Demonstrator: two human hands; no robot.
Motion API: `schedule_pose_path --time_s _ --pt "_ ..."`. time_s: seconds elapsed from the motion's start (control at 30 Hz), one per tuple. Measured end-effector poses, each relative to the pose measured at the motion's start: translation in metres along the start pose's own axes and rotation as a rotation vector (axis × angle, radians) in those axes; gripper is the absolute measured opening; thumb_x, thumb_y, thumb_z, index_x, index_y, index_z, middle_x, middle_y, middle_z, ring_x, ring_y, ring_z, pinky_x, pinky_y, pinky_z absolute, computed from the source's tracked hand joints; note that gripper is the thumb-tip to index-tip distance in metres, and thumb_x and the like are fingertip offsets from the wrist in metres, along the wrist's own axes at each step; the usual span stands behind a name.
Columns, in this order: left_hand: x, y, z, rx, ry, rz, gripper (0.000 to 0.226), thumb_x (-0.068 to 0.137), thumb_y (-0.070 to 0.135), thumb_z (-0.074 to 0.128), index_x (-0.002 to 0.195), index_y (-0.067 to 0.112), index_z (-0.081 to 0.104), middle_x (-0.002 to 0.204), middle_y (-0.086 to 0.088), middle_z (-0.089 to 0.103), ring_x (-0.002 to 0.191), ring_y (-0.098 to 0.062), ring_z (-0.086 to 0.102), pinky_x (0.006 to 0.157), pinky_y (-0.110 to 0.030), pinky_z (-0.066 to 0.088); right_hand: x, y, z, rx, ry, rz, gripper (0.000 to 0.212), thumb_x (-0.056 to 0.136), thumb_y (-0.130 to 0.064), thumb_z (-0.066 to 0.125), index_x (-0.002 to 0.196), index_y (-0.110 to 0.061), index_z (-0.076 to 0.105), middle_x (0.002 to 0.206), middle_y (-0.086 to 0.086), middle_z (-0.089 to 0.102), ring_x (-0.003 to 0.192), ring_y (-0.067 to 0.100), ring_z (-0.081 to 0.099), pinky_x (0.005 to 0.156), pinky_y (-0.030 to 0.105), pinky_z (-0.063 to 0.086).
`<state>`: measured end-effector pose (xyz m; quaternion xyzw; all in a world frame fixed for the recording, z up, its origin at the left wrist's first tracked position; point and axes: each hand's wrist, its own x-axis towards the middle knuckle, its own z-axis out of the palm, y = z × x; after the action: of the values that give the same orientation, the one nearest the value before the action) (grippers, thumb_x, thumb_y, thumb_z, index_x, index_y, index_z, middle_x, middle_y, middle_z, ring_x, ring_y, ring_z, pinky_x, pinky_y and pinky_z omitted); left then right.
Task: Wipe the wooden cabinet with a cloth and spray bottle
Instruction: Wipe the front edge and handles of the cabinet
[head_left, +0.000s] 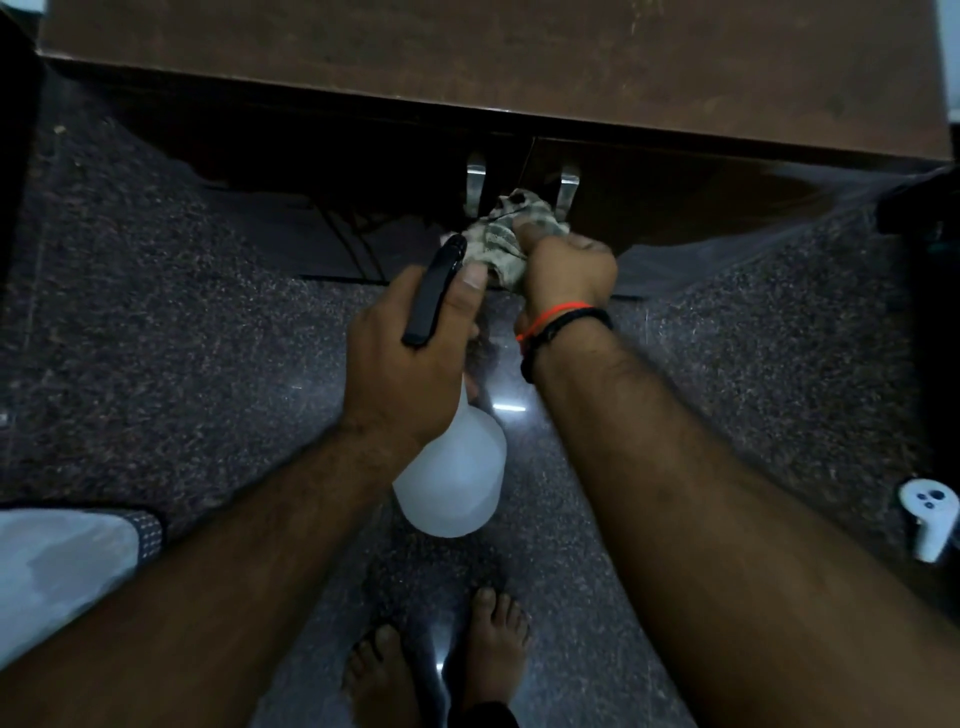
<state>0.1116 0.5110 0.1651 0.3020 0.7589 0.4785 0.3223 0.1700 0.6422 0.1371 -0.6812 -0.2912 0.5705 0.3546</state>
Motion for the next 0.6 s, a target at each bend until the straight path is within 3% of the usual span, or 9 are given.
schedule_pose_path --time_s 0.1,0.23,0.33,0.43,0.53,0.6 --pt "0.000 0.004 -0.008 0.000 0.016 0.024 0.068 0.089 0.066 0.047 0.094 0.002 0.068 0.073 -0.007 0.070 0.060 -0.022 0.068 0.066 -0.049 0.058 -0.015 -0.005 -0.001 0.076 0.079 -0.037 0.034 0.071 -0.013 0.087 0.087 -0.016 0.057 0.087 0.007 0.070 0.077 0.021 0.070 0.071 0.034 0.062" --pt "-0.002 0.006 -0.012 -0.015 0.026 0.017 0.064 0.090 0.065 0.049 0.091 0.003 0.065 0.076 -0.012 0.072 0.058 -0.031 0.069 0.062 -0.051 0.059 -0.021 -0.028 -0.006 0.040 0.144 -0.305 0.032 0.069 -0.011 0.086 0.089 -0.016 0.062 0.075 -0.005 0.067 0.065 0.007 0.065 0.061 0.026 0.055" --pt "-0.004 0.007 -0.011 -0.022 0.030 0.006 0.061 0.091 0.065 0.049 0.088 0.006 0.065 0.076 -0.009 0.074 0.057 -0.029 0.069 0.062 -0.052 0.059 -0.020 -0.033 -0.015 -0.097 0.143 -0.469 0.035 0.067 -0.011 0.083 0.097 -0.020 0.067 0.089 -0.003 0.072 0.080 0.013 0.071 0.074 0.033 0.062" --pt "-0.008 0.008 -0.004 -0.026 0.024 -0.014 0.061 0.090 0.067 0.049 0.090 0.008 0.064 0.079 -0.011 0.074 0.057 -0.031 0.069 0.061 -0.054 0.058 -0.017 -0.026 -0.026 -0.297 0.092 -0.548 0.040 0.070 -0.010 0.080 0.106 -0.022 0.067 0.105 -0.004 0.073 0.094 0.012 0.069 0.082 0.020 0.057" --pt "-0.011 0.010 0.006 -0.005 0.013 0.000 0.063 0.090 0.068 0.048 0.094 0.007 0.064 0.080 -0.014 0.074 0.056 -0.032 0.068 0.061 -0.053 0.057 -0.012 -0.022 -0.035 -0.381 0.068 -0.653 0.042 0.069 -0.009 0.078 0.108 -0.020 0.065 0.106 -0.002 0.072 0.098 0.017 0.069 0.086 0.031 0.057" --pt "-0.012 0.011 0.013 -0.003 0.000 0.011 0.063 0.091 0.066 0.048 0.095 0.005 0.065 0.079 -0.014 0.074 0.052 -0.028 0.068 0.059 -0.051 0.057 -0.007 -0.021 -0.041 -0.396 0.057 -0.679 0.042 0.071 -0.006 0.076 0.109 -0.017 0.063 0.106 0.000 0.071 0.097 0.019 0.068 0.084 0.030 0.056"
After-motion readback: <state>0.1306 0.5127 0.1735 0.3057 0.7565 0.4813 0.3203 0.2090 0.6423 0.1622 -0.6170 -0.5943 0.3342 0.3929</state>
